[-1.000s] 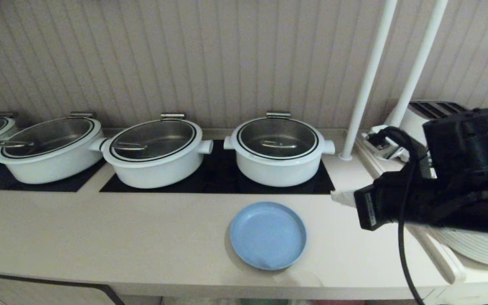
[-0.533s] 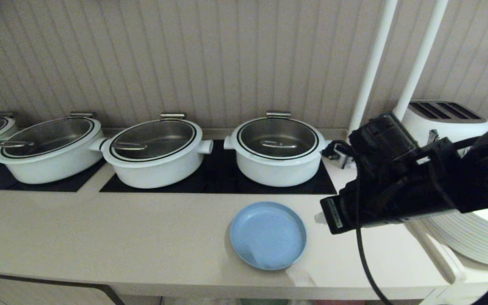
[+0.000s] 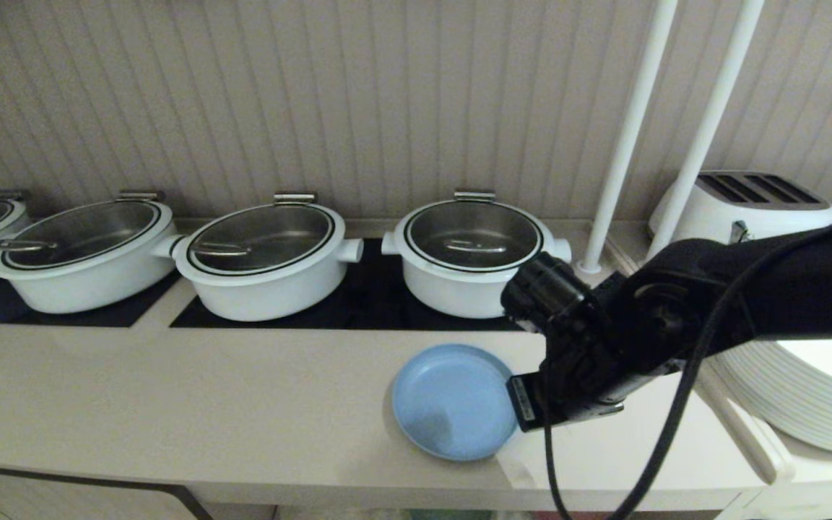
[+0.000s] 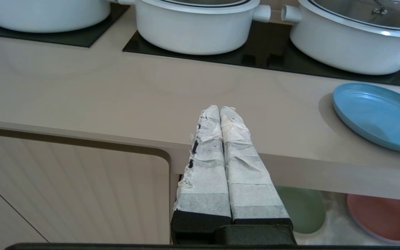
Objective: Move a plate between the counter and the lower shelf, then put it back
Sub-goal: Pick up the plate
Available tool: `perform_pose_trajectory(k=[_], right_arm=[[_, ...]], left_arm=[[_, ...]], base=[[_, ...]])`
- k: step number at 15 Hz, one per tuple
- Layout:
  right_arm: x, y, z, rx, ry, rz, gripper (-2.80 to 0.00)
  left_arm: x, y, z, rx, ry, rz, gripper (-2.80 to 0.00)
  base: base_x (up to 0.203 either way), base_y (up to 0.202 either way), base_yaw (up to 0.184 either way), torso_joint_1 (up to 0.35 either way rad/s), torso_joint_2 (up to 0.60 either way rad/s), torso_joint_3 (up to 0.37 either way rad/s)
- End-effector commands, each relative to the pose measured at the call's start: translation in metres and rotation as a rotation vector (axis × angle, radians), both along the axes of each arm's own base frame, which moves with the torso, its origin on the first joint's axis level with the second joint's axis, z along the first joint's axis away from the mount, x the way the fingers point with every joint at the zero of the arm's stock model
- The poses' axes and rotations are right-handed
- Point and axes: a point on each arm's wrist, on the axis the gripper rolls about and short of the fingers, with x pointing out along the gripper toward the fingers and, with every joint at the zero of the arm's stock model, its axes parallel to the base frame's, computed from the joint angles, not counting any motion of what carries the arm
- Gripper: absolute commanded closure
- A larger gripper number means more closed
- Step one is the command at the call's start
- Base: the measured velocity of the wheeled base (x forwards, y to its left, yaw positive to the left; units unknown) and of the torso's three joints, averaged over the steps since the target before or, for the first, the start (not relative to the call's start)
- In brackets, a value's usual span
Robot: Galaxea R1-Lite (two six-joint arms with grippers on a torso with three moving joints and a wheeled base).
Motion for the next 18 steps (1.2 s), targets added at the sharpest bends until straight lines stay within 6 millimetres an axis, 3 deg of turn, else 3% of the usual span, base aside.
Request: perform_pose_trajectory(k=[1, 8, 15, 18], right_arm=[[0.009, 0.009, -0.024, -0.063, 0.032, -0.023, 0.00], [0.037, 0.027, -0.028, -0.049, -0.007, -0.090, 0.00], [0.073, 0.005, -0.019, 0.006, 0.046, -0.173, 0.00], [0.076, -0.002, -0.022, -0.001, 0.073, -0.201, 0.00]], left_arm=[[0.000, 0.000, 0.000, -0.001, -0.001, 0.001, 0.00], [0.000, 0.000, 0.000, -0.001, 0.000, 0.001, 0.00], [0.000, 0.000, 0.000, -0.001, -0.001, 0.001, 0.00], [0.000, 0.000, 0.000, -0.001, 0.000, 0.001, 0.00]], base=[[0.000, 0.000, 0.000, 0.000, 0.00, 0.000], [0.000, 0.000, 0.000, 0.000, 0.00, 0.000], [0.000, 0.000, 0.000, 0.000, 0.00, 0.000], [0.000, 0.000, 0.000, 0.000, 0.00, 0.000]])
